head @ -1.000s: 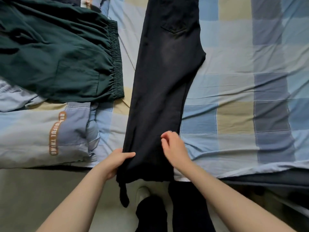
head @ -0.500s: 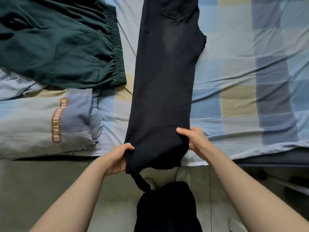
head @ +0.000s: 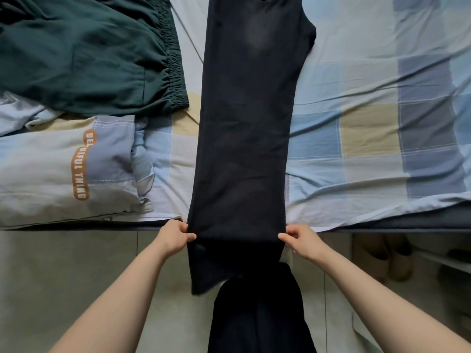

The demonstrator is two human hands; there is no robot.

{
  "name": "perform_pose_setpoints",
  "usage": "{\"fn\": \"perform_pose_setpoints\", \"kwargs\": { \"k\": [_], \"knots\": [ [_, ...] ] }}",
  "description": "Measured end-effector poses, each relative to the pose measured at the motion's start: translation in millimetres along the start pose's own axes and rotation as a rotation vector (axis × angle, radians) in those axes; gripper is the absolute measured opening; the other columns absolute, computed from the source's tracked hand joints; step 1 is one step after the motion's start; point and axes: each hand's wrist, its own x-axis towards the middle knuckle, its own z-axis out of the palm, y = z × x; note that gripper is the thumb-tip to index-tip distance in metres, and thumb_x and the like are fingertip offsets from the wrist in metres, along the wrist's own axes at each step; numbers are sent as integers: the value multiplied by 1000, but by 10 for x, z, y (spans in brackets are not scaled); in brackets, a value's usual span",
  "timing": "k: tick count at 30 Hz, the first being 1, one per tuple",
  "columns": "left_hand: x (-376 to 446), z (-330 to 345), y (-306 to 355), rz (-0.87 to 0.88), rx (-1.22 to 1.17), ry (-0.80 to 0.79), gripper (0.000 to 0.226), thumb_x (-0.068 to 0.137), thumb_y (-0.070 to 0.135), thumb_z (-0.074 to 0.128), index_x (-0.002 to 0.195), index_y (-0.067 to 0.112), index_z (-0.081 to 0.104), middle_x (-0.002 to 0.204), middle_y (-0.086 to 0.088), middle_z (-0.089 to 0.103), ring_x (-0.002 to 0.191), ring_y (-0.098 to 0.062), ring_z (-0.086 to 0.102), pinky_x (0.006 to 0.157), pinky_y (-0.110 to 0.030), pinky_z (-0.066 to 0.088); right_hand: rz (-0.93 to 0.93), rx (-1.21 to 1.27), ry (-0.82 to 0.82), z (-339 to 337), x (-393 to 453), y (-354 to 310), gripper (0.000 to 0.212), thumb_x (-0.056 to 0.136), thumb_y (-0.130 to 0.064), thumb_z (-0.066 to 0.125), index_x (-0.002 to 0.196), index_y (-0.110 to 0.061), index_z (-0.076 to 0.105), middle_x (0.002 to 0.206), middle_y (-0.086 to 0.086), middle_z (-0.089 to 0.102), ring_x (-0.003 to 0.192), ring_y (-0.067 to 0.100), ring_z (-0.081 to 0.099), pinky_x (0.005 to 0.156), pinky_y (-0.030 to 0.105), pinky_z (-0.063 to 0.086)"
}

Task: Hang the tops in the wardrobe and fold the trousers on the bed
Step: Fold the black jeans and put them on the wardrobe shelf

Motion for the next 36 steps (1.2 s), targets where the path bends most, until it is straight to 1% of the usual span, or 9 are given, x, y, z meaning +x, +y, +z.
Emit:
{"fn": "perform_pose_setpoints", "kwargs": {
  "k": [3, 6, 9, 12, 14, 19, 26, 31, 36],
  "knots": [
    [-5, 53, -55, -6, 3, 118, 10, 86, 11, 68, 82, 3, 74, 72, -5, 63, 71, -19, 50, 69, -29, 41, -16, -113, 31, 20, 49, -39, 46, 91, -19, 61, 57, -16, 30, 55, -2, 29, 55, 13, 27, 55, 30, 26],
    [-38, 124, -95, 25, -15, 258, 27, 82, 11, 69, 58, 10, 57, 61, 2, 49, 59, -17, 42, 57, -29, 32, -61, -390, 2, 10, 54, -104, 37, 94, -25, 56, 60, -17, 42, 60, 0, 42, 61, 18, 42, 61, 30, 36],
    [-116, 204, -115, 49, -49, 419, 11, 82, 10, 68, 76, 13, 60, 91, 3, 57, 75, -15, 55, 72, -26, 37, -58, -693, 145, 25, 23, -218, 25, 96, -37, 47, 91, -20, 63, 90, 4, 64, 90, 27, 61, 67, 32, 41],
    [-156, 259, -108, 32, -207, 496, 18, 81, 12, 69, 97, 17, 63, 95, 3, 65, 82, -14, 60, 78, -29, 43, 53, -5, 333, 37, 110, -383, 26, 92, -32, 57, 111, -14, 61, 96, 3, 66, 94, 23, 62, 82, 40, 51],
    [-137, 253, -45, 74, -297, 532, 24, 80, 17, 73, 102, 17, 61, 95, 3, 66, 87, -17, 62, 84, -32, 47, 145, 467, 255, 50, 179, -511, 27, 91, -26, 62, 111, -8, 61, 90, -1, 65, 81, 12, 62, 80, 39, 56],
    [-49, 191, 93, 20, -321, 382, 23, 83, 31, 73, 92, 12, 63, 92, 0, 68, 90, -21, 63, 86, -36, 50, 103, 620, 171, 159, 224, -557, 15, 89, -25, 66, 97, -12, 66, 78, -7, 65, 60, -2, 60, 46, 9, 42],
    [-273, 214, -9, 217, -439, -26, 17, 82, 24, 76, 98, 23, 71, 90, 17, 74, 82, 6, 68, 63, -6, 47, 117, 425, -95, -115, -63, -320, 19, 78, -28, 76, 94, -19, 71, 87, -10, 75, 75, 1, 70, 56, 9, 47],
    [-519, 384, -101, 229, -368, -230, 28, 87, 18, 72, 113, 23, 65, 105, 17, 73, 98, 3, 66, 82, -14, 50, 48, 434, -212, -146, -473, 55, 35, 86, -28, 69, 120, -23, 65, 114, -8, 70, 107, 9, 65, 90, 28, 53],
    [-805, 566, -169, 45, -229, -114, 41, 88, 26, 70, 122, 16, 49, 118, 1, 65, 102, -13, 64, 89, -31, 52, 106, 216, -15, -19, -758, 193, 12, 88, -33, 64, 100, -28, 64, 102, -10, 70, 88, 4, 66, 68, 20, 51]
  ]
}}
